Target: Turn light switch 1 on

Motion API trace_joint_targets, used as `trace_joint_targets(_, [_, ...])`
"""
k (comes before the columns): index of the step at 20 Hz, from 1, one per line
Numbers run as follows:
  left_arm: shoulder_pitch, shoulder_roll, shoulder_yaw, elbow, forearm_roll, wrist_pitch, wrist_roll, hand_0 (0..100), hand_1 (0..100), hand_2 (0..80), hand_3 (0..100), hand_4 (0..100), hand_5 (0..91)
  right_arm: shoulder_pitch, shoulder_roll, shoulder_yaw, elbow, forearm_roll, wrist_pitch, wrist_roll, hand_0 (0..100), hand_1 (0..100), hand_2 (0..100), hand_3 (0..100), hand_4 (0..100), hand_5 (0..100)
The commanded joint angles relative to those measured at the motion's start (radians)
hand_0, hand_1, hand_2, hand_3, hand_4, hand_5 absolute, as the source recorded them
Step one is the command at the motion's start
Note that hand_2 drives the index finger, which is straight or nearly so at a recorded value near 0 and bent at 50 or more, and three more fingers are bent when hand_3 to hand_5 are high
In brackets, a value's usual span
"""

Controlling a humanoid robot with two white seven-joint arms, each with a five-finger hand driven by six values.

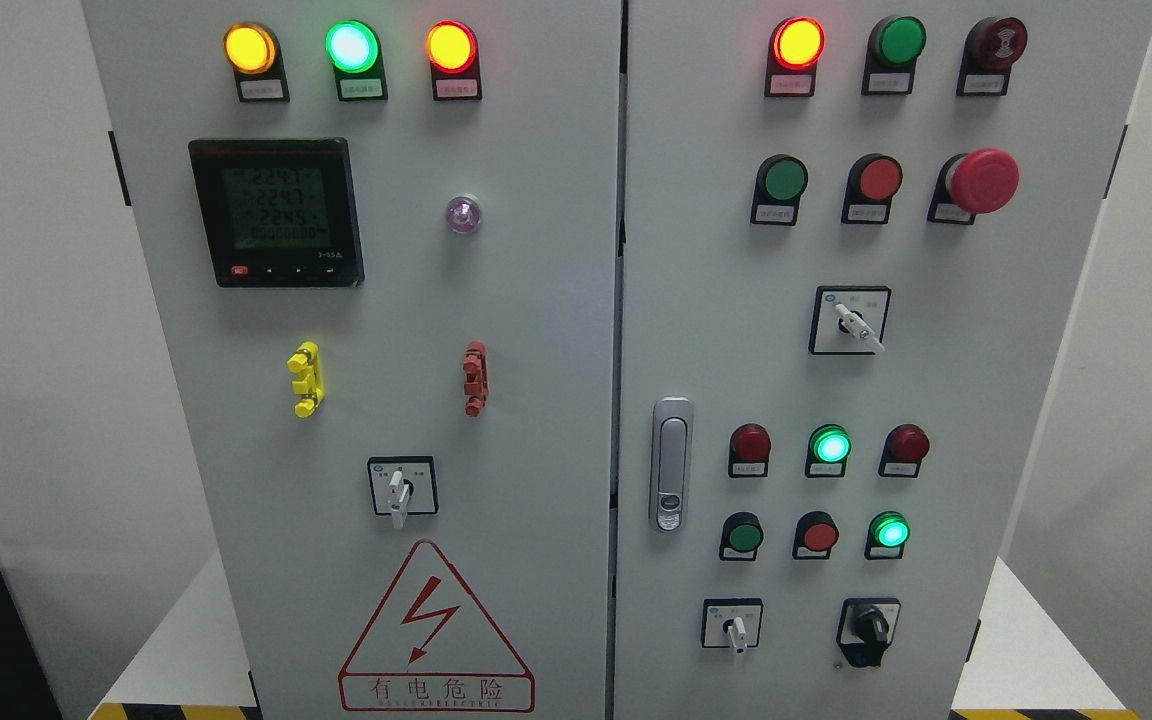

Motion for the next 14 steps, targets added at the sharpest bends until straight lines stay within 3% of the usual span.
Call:
trace_joint_targets(1, [0.022,0.015,-0.008,-0.485,0.117,-0.005,-0.006,33,12,21.4,46,57,29.0,0.000,-0.001,0.000,0.000,0.000,0.000,0.001,0,0,0,0,0,0])
trace_joint_targets(4, [0.022,0.015,-0.014,-0.545,0.158,0.001,-0.024,32,21,26.7,52,64,41.4,0.000,0.001,0.000,0.000,0.000,0.000,0.001,0,0,0,0,0,0])
trace_joint_targets(7, [0.019,0.014,-0.011,-0.579,0.163,0.002,-0.087,32,22,31.2,59,70,53.6,0.000,0.001,-0.001,0.000,0.000,0.000,0.001,0,0,0,0,0,0])
trace_joint_targets(9, [0.019,0.014,-0.011,-0.613,0.161,0.001,-0.115,31,22,32.7,60,71,55.9,0.000,0.001,-0.001,0.000,0.000,0.000,0.001,0,0,0,0,0,0])
trace_joint_targets(14, [0.008,0.006,-0.011,-0.768,0.155,-0.002,-0.114,29,22,35.8,64,73,58.9,0.000,0.001,-0.001,0.000,0.000,0.000,0.001,0,0,0,0,0,0])
